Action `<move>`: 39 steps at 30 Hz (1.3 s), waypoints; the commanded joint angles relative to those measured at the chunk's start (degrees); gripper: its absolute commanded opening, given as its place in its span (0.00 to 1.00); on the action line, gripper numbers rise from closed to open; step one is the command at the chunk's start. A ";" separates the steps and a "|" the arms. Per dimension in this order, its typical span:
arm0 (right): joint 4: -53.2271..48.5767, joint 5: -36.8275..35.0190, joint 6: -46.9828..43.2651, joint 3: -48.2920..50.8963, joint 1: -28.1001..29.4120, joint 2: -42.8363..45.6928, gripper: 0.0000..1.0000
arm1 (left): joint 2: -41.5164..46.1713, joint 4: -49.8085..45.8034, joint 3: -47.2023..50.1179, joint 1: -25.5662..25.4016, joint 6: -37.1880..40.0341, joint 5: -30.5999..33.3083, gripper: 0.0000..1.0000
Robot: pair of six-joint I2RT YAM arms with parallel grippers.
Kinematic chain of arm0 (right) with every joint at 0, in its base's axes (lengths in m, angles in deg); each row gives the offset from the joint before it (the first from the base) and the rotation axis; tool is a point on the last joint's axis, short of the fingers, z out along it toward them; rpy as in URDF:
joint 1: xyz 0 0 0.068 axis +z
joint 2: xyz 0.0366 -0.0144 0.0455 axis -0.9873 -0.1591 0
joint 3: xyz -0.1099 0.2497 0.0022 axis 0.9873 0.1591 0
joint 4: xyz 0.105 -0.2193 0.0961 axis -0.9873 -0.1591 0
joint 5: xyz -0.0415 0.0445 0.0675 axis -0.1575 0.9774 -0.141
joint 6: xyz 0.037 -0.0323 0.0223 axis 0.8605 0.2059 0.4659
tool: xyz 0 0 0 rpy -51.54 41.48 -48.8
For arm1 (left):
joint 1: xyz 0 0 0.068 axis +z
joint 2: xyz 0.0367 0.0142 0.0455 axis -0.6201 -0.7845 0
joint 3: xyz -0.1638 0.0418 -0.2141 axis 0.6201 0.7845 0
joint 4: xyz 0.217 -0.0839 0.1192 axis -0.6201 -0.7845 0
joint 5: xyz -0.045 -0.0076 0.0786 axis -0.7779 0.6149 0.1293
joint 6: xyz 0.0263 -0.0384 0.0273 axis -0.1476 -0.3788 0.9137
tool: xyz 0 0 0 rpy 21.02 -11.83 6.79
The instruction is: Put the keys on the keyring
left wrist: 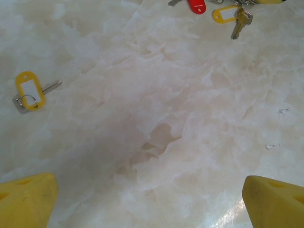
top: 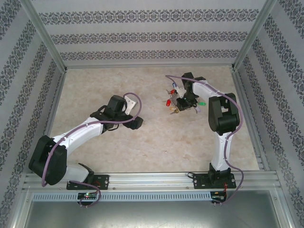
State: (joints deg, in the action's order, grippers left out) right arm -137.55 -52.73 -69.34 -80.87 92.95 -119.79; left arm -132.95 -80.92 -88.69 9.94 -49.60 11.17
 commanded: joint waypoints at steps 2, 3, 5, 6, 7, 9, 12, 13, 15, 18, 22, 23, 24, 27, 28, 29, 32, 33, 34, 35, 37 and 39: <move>-1.46 0.04 1.06 -0.18 -0.41 0.74 0.22 | 0.71 0.32 0.18 -1.02 0.83 0.80 1.00; -1.42 -0.60 0.92 -0.12 -0.42 0.79 0.23 | 0.76 0.23 0.23 -1.10 0.86 0.81 1.00; -1.23 -2.16 0.46 0.05 -0.37 1.06 0.26 | 0.71 0.21 0.17 -1.14 0.86 0.98 1.00; -1.17 -2.93 0.19 0.17 -0.29 1.16 0.26 | 0.72 0.16 0.19 -1.16 0.86 1.06 1.00; -1.15 -3.97 -0.06 0.24 -0.24 1.26 0.26 | 0.71 0.22 0.23 -1.20 0.86 1.13 1.00; -0.88 -5.33 -0.59 0.41 -0.17 1.48 0.26 | 0.62 0.18 0.16 -1.26 0.87 1.16 1.00; -0.32 -7.07 -1.33 0.83 -0.07 1.53 0.26 | 0.56 0.21 0.19 -1.37 0.85 1.25 1.00; -0.11 -8.24 -1.58 0.98 0.11 1.53 0.25 | 0.56 0.23 0.16 -1.41 0.85 1.21 1.00; 0.50 -9.82 -2.04 1.44 0.36 1.61 0.24 | 0.43 0.18 0.21 -1.47 0.86 1.33 1.00; 1.96 -9.82 -2.10 2.34 0.47 1.97 0.22 | 0.41 0.31 0.18 -1.52 0.86 1.40 1.00; 3.20 -10.53 -2.65 3.08 0.77 2.35 0.24 | 0.11 0.32 0.19 -1.57 0.86 1.40 1.00; 3.87 -11.37 -3.09 3.52 0.96 2.64 0.25 | 0.00 0.32 0.23 -1.58 0.86 1.41 1.00; 4.53 -11.85 -3.42 3.98 1.23 2.96 0.26 | -0.05 0.31 0.16 -1.58 0.86 1.39 1.00; 6.00 -12.76 -4.37 4.76 1.77 3.72 0.27 | -0.10 0.32 0.15 -1.67 0.86 1.42 1.00; 6.26 -13.21 -4.85 4.81 2.10 3.72 0.28 | -0.09 0.32 0.15 -1.64 0.86 1.46 1.00; 6.31 -13.75 -5.38 4.73 2.42 3.49 0.29 | -0.03 0.31 0.21 -1.66 0.91 1.51 1.00; 6.54 -14.69 -6.47 4.48 3.48 2.63 0.31 | -0.05 0.31 0.19 -1.74 0.95 1.57 1.00; 6.67 -14.79 -6.68 4.39 3.69 2.35 0.31 | -0.10 0.27 0.21 -1.69 1.02 1.53 1.00; 6.51 -14.77 -6.72 4.09 3.81 1.95 0.31 | -0.10 0.21 0.18 -1.76 1.04 1.60 1.00; 6.26 -14.82 -6.76 3.78 3.94 1.61 0.31 | -0.18 0.18 0.20 -1.70 1.12 1.58 1.00; 6.22 -15.52 -6.75 3.67 4.04 1.25 0.30 | -0.21 0.22 0.15 -1.81 1.22 1.68 1.00; 6.21 -17.08 -7.08 3.80 4.10 0.85 0.30 | -0.27 0.14 0.11 -1.78 1.22 1.76 1.00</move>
State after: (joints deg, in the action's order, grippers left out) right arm -131.17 -66.72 -75.20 -76.85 96.97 -117.80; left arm -132.97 -80.92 -88.69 9.03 -49.40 12.28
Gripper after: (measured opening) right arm 0.299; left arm 0.997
